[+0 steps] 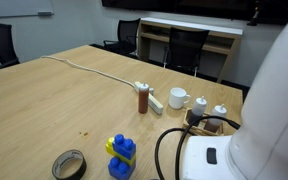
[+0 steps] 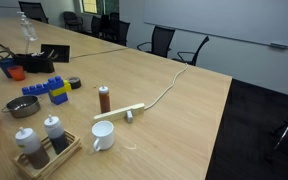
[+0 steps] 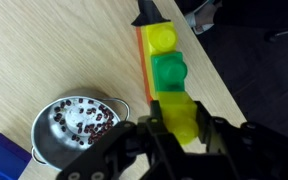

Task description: Get the small yellow building block and put it on top of the building blocks on the left

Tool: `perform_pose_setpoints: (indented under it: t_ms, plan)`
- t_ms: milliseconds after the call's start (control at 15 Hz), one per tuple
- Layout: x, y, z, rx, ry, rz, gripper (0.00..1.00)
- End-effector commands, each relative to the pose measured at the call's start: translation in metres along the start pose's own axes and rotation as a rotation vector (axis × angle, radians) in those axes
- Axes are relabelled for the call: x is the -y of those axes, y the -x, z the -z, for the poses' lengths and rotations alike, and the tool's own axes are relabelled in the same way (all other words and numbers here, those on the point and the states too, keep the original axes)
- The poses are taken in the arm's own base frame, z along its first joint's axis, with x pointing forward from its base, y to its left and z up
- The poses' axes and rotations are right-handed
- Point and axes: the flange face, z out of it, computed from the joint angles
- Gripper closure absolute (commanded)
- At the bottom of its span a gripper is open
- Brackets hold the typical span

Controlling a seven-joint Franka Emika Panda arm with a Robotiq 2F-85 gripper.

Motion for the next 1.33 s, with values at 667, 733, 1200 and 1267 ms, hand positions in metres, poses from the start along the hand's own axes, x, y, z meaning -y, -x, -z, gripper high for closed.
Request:
perform_pose_setpoints:
  t_ms: [667, 733, 1200, 1267]
  plan:
    - [0.003, -0.002, 0.007, -0.007, 0.018, -0.042, 0.9]
    - [0.0, -0.003, 0.011, -0.018, 0.018, -0.058, 0.9]
    - [-0.007, -0.006, 0.024, -0.033, 0.028, -0.112, 0.9]
    - [-0.005, -0.004, 0.023, -0.027, 0.028, -0.11, 0.9]
